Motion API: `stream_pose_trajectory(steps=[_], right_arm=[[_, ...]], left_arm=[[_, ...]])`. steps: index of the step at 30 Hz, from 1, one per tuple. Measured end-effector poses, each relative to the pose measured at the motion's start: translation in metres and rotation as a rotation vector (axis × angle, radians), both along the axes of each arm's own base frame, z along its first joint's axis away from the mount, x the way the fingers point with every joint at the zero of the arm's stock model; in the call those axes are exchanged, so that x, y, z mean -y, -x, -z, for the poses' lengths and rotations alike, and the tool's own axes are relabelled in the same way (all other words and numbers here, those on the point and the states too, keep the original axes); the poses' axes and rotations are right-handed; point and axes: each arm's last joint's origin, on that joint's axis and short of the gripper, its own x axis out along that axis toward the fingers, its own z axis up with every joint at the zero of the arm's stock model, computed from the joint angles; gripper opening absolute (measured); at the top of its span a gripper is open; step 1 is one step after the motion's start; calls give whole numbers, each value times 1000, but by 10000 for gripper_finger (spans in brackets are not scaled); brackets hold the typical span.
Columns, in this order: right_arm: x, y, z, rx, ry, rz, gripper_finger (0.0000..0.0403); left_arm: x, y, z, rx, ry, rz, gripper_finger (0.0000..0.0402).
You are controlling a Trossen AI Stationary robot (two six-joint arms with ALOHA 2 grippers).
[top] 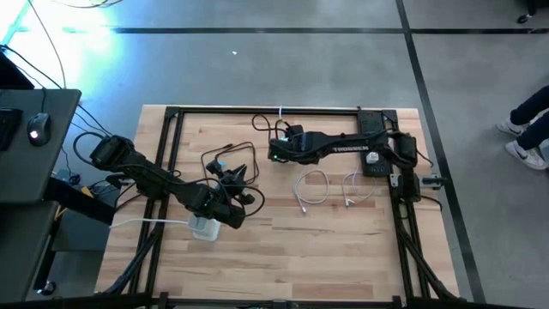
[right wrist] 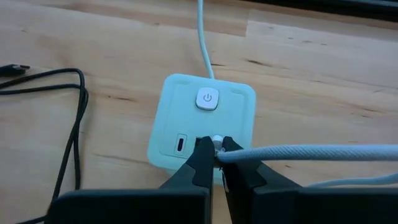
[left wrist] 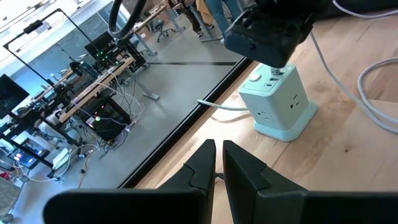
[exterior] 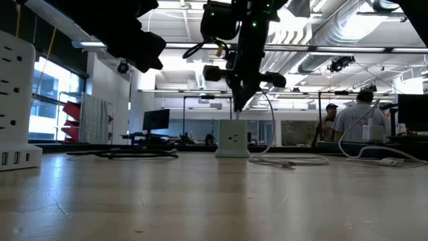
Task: Insert USB
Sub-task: Insert the white charger cable into the light green outlet extension
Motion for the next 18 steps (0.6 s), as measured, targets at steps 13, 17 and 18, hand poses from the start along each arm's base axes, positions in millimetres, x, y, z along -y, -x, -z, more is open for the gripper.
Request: stream_pose_trajectory(steps=[13, 17, 18], right_arm=[[13, 4, -8, 53, -60, -24, 0], [17, 4, -8, 73, -91, -23, 0], [18, 4, -9, 76, -100, -28, 0]], left_arm=[[0, 0, 0, 2, 2, 0, 9], [0, 0, 0, 1, 2, 0, 9], [0, 0, 0, 2, 2, 0, 9]])
